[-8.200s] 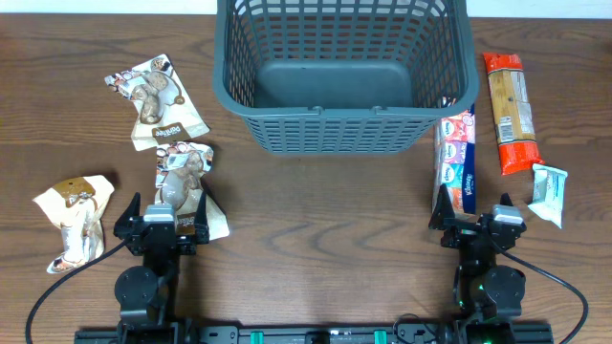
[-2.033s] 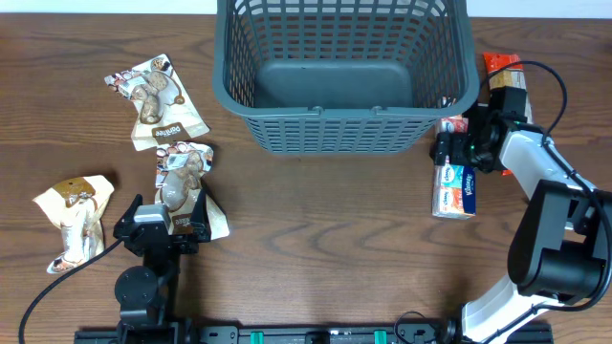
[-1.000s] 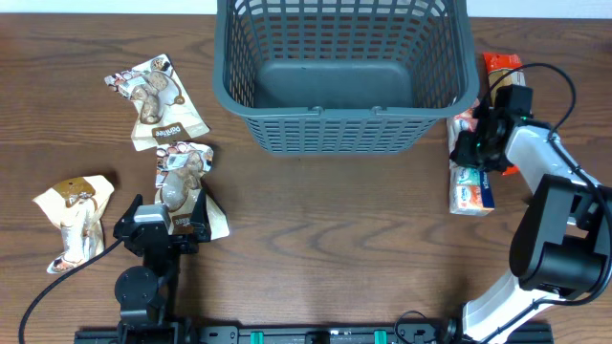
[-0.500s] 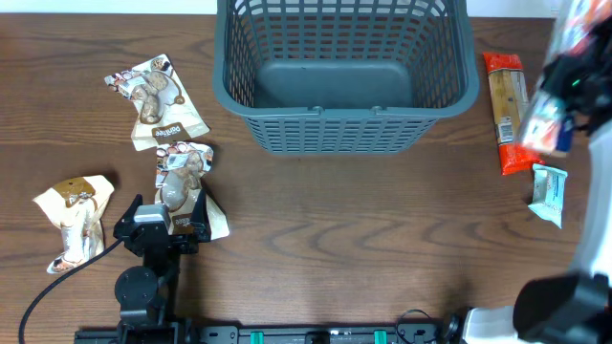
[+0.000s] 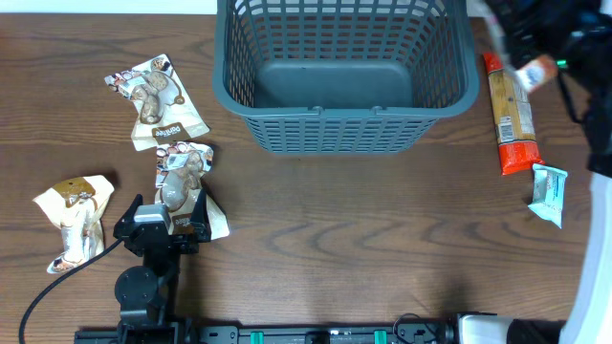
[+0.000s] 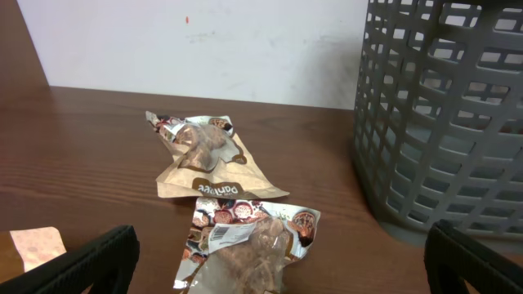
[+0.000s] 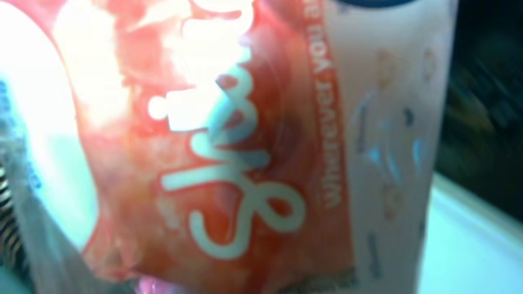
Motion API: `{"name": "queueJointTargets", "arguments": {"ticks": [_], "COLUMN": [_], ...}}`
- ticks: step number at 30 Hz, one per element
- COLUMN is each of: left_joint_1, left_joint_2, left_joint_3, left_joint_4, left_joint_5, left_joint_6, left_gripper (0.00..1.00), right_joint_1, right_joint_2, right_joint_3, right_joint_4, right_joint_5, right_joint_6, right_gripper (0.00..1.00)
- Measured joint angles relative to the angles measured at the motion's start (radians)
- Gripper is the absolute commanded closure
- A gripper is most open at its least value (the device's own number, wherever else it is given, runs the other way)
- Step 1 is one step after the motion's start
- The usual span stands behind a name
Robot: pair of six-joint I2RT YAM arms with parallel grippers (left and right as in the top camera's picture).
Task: Pack container
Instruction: 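Carry tissue pack with right gripper into the grey basket and release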
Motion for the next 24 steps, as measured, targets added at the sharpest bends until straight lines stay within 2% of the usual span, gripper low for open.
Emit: {"name": "queueJointTargets", "arguments": {"ticks": [7, 13, 20, 24], "left_joint_1": [0.000, 0.000, 0.000, 0.000], "left_joint_2": [0.000, 0.000, 0.000, 0.000], "left_joint_3": [0.000, 0.000, 0.000, 0.000], "left_joint_4": [0.000, 0.000, 0.000, 0.000], "left_joint_5": [0.000, 0.008, 0.011, 0.012], "left_joint_6": [0.000, 0.000, 0.000, 0.000], "left_gripper": [0.01, 0.01, 0.01, 0.01], "right_joint_1": [0.150, 0.255, 0.304, 0.305], "right_joint_2": [0.157, 0.335, 0.507, 0.586], "right_joint_3": [0.000, -0.001, -0.001, -0.002], "right_joint_4": [-0.005, -0.016, -0.085, -0.185], "right_joint_5": [-0.031, 0.034, 0.060, 0.071], "right_joint_6": [-0.238, -0.413, -0.483, -0.495], "right_gripper": [0.98, 0.95, 0.83, 0.82]}}
